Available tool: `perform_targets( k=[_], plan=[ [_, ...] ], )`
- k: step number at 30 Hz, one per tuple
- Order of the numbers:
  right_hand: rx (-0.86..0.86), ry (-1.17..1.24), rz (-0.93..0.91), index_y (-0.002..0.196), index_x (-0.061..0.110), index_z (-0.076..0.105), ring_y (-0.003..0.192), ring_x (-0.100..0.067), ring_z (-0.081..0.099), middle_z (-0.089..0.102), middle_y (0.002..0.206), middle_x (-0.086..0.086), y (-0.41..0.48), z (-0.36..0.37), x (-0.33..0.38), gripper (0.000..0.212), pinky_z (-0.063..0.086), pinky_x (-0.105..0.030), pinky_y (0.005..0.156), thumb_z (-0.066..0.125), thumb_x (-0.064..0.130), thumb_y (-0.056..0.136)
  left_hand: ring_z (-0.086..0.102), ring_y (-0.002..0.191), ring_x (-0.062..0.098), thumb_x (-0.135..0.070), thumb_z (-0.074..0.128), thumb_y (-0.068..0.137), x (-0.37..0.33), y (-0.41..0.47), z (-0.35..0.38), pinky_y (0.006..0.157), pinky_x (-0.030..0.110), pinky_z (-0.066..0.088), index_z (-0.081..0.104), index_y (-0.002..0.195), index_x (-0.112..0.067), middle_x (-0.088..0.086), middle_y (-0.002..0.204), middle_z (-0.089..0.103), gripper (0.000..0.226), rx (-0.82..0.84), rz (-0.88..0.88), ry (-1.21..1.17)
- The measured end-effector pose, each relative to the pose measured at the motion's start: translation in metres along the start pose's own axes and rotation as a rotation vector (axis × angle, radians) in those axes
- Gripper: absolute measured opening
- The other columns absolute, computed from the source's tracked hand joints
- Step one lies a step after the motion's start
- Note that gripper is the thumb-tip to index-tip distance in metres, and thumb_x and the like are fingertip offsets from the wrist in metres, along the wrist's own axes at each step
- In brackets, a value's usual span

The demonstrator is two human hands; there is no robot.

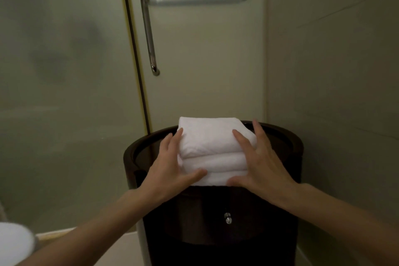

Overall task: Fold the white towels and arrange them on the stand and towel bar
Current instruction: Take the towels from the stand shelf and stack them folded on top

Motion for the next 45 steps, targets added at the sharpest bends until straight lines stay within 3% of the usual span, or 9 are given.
perform_targets(
  k=[5,9,14,18,21,26,32,40,45],
  plan=[
    [0.114,-0.391,-0.161,0.148,0.026,-0.020,0.142,-0.032,-0.027,-0.031,0.153,-0.012,0.004,0.003,0.014,0.132,-0.004,-0.057,0.117,0.068,0.072,0.062,0.011,0.145,0.034,-0.082,0.051,0.059,-0.027,0.001,0.007,0.113,0.060,0.020,0.003,0.150,-0.026,0.015,0.158,0.009,0.117,0.041,0.342,0.643],
    [0.137,-0.535,-0.226,0.147,0.019,-0.024,0.143,-0.038,-0.020,-0.021,0.156,-0.019,0.004,0.010,0.023,0.137,-0.004,-0.059,0.116,0.070,0.070,0.062,0.014,0.145,0.036,-0.078,0.061,0.052,-0.033,0.004,0.017,0.114,0.060,0.017,0.004,0.150,-0.018,0.016,0.157,0.016,0.128,0.089,0.416,0.846],
    [0.098,-0.554,-0.217,0.153,0.013,0.006,0.143,-0.045,0.015,0.015,0.155,-0.028,0.009,0.007,0.024,0.135,0.018,-0.059,0.114,0.081,0.062,0.052,0.041,0.132,0.036,-0.067,0.074,0.048,-0.035,0.005,0.021,0.108,0.054,0.032,0.017,0.149,-0.012,0.016,0.146,0.040,0.128,0.086,0.446,0.852],
    [0.092,-0.534,-0.233,0.150,0.013,0.004,0.136,-0.042,0.032,0.030,0.148,-0.026,0.011,0.010,0.024,0.135,0.029,-0.056,0.110,0.082,0.061,0.050,0.047,0.124,0.035,-0.066,0.076,0.048,-0.036,0.008,0.021,0.103,0.046,0.039,0.024,0.148,-0.010,0.016,0.141,0.045,0.126,0.111,0.469,0.830],
    [0.085,-0.529,-0.222,0.148,0.011,0.015,0.120,-0.036,0.049,0.046,0.135,-0.020,0.013,0.005,0.023,0.134,0.044,-0.051,0.096,0.083,0.063,0.045,0.052,0.117,0.033,-0.064,0.079,0.047,-0.037,0.009,0.019,0.096,0.043,0.046,0.030,0.144,-0.009,0.015,0.135,0.050,0.121,0.112,0.481,0.805],
    [0.092,-0.511,-0.251,0.152,0.013,0.016,0.118,-0.034,0.048,0.044,0.137,-0.017,0.013,0.002,0.027,0.121,0.046,-0.048,0.091,0.080,0.055,0.058,0.053,0.109,0.032,-0.053,0.081,0.052,-0.039,0.007,0.019,0.088,0.041,0.051,0.033,0.141,-0.006,0.016,0.129,0.051,0.111,0.146,0.470,0.801],
    [-0.075,-0.479,-0.279,0.140,0.011,0.032,0.094,-0.032,0.063,0.061,0.116,-0.016,0.005,-0.014,0.036,0.114,0.056,-0.042,0.065,0.087,0.037,0.044,0.059,0.103,0.034,-0.039,0.082,0.049,-0.049,0.001,0.017,0.078,0.041,0.055,0.048,0.133,-0.001,0.019,0.121,0.058,0.098,0.131,0.460,0.843],
    [-0.079,-0.509,-0.293,0.136,0.012,0.037,0.096,-0.032,0.064,0.062,0.116,-0.015,-0.009,-0.018,0.042,0.117,0.057,-0.043,0.068,0.089,0.045,0.036,0.061,0.101,0.031,-0.045,0.080,0.045,-0.058,-0.014,0.009,0.077,0.036,0.055,0.045,0.132,-0.004,0.016,0.120,0.059,0.102,0.077,0.512,0.835],
    [-0.068,-0.538,-0.284,0.134,0.012,0.039,0.105,-0.036,0.061,0.059,0.121,-0.020,-0.015,-0.017,0.045,0.108,0.055,-0.047,0.077,0.086,0.043,0.041,0.058,0.109,0.035,-0.045,0.076,0.048,-0.058,-0.017,0.010,0.086,0.042,0.053,0.039,0.135,-0.003,0.019,0.125,0.055,0.103,0.063,0.492,0.838]
  ],
)
Point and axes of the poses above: each hand's wrist, its own y-axis towards the middle knuckle, its own z-axis out of the palm, x = y × z, the point moved 7 cm from there along y, towards the middle knuckle
